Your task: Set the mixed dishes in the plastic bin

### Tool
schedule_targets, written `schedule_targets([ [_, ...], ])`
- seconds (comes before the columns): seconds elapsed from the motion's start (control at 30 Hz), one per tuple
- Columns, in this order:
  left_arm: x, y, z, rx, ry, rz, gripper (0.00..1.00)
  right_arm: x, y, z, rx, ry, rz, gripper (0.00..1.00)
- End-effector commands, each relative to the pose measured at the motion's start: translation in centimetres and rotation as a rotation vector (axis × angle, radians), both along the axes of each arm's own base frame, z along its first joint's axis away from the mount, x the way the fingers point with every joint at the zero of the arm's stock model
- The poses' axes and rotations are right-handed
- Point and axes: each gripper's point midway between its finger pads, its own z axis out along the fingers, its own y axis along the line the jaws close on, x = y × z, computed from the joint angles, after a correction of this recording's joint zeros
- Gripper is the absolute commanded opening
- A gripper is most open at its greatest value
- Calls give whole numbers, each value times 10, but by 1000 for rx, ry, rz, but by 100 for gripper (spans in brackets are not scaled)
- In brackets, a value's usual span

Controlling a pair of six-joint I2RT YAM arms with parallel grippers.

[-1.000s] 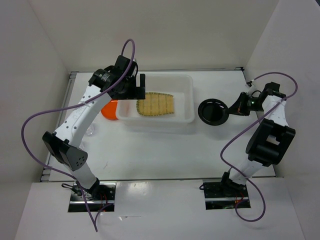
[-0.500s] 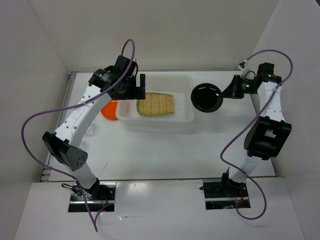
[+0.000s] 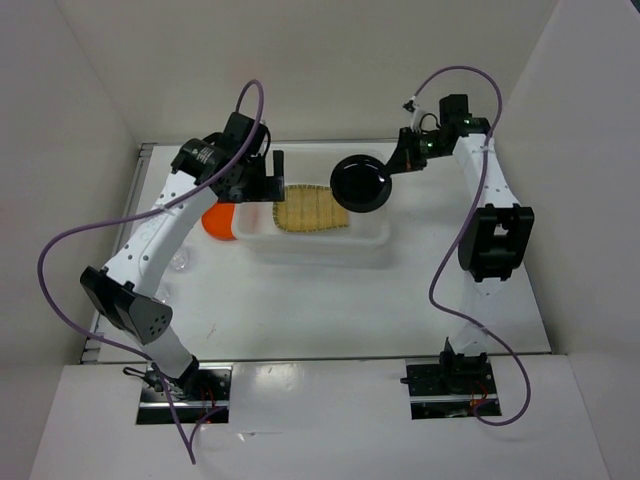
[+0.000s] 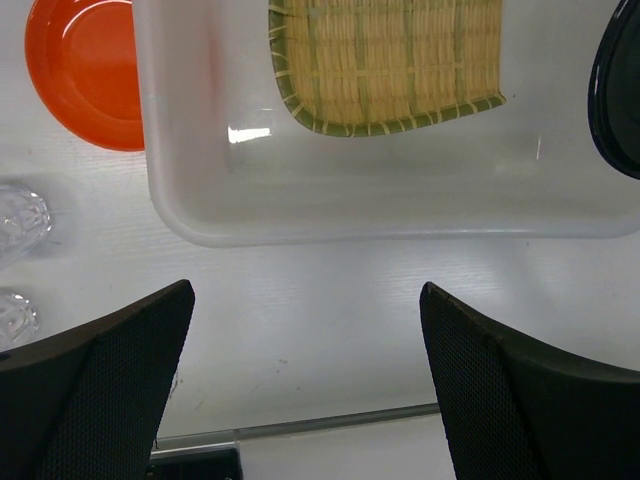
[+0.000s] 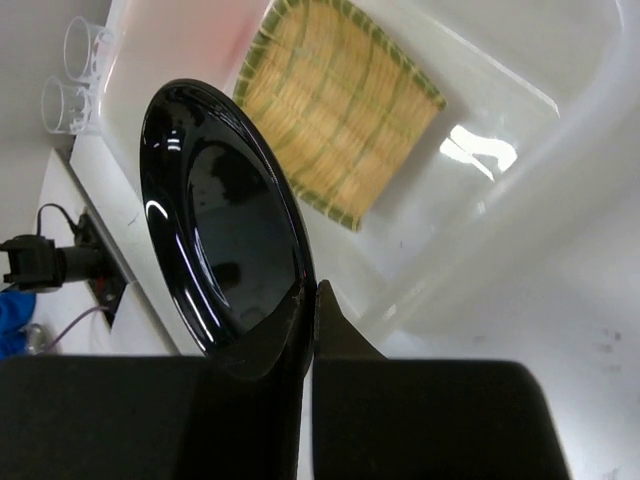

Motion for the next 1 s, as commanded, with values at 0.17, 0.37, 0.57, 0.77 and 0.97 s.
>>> schedule_targets([
  [0.17,3,17,1,-5,-13,82,100,28,72,-9,-34,-81,113,0],
  [0.37,10,32,6,46,-51,138,100,44,114,-47,-77,-89,167,0],
  [0.57,12,48,14,19,-98,169,100,57,144,-76,-93,-88,188,0],
  [0.77,11,69,13,35,-97,203,100,78,156,-104,-126,-114,178,0],
  [0.97,11,80,5,60,-78,213,100,82,172,-115,-119,-124,195,0],
])
